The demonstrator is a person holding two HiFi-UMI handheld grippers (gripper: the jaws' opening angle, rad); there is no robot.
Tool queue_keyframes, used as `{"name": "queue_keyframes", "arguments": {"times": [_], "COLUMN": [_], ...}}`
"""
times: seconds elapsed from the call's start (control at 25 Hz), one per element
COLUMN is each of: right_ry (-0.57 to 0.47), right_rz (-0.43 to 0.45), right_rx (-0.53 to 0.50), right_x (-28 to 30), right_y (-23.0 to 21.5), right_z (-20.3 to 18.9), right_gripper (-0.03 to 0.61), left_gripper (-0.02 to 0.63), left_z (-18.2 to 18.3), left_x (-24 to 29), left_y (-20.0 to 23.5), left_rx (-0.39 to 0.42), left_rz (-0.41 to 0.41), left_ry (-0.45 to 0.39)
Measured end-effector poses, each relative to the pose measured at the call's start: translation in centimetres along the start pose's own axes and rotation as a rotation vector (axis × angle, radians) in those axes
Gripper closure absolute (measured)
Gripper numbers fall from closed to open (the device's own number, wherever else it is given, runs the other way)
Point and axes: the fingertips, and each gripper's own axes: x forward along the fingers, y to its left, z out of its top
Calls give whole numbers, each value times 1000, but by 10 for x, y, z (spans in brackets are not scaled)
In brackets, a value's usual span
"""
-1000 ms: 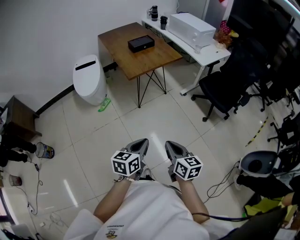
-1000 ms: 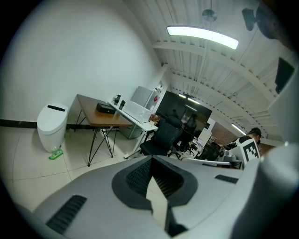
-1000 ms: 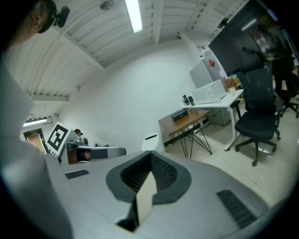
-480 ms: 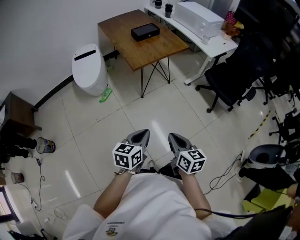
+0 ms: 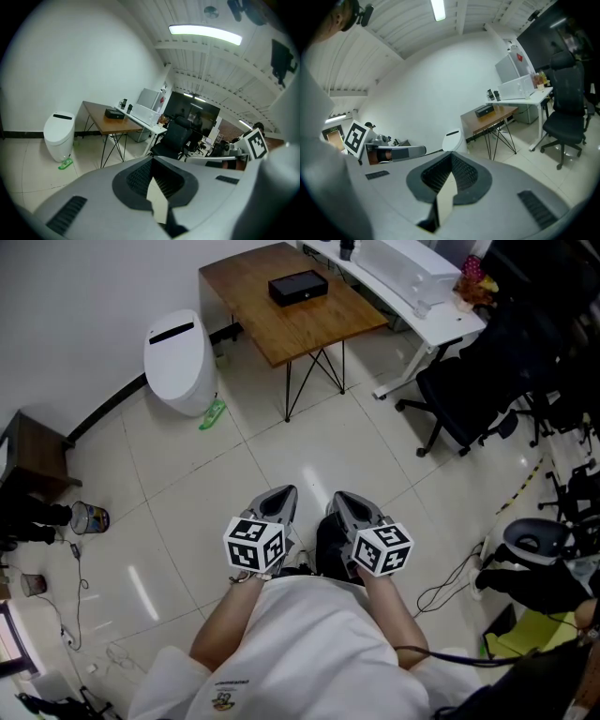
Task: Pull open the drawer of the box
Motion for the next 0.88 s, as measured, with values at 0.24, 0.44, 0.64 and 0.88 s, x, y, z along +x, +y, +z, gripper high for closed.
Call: {"name": "queue_keyframes", "arguments": {"times": [0.24,0.44,0.64,0.88], "right_ry": [-13,-16,-21,-58], "right_rz": [41,79,73,41], "right_rx": [-25,-34,-21,0], "right_x": [18,32,41,49], "right_y": [-10,-18,-51,-99], "right_z": [26,40,57,85], "right_gripper": [591,591,591,591], "left_gripper": [611,611,611,611], "left_z": [19,32,48,67], "left_x": [14,32,63,109], "left_y": [1,3,-2,-8], "left_rx": [51,59,68,85], "left_rz": [37,45,35,27], "left_ry": [-23,-30,-39,-23]}}
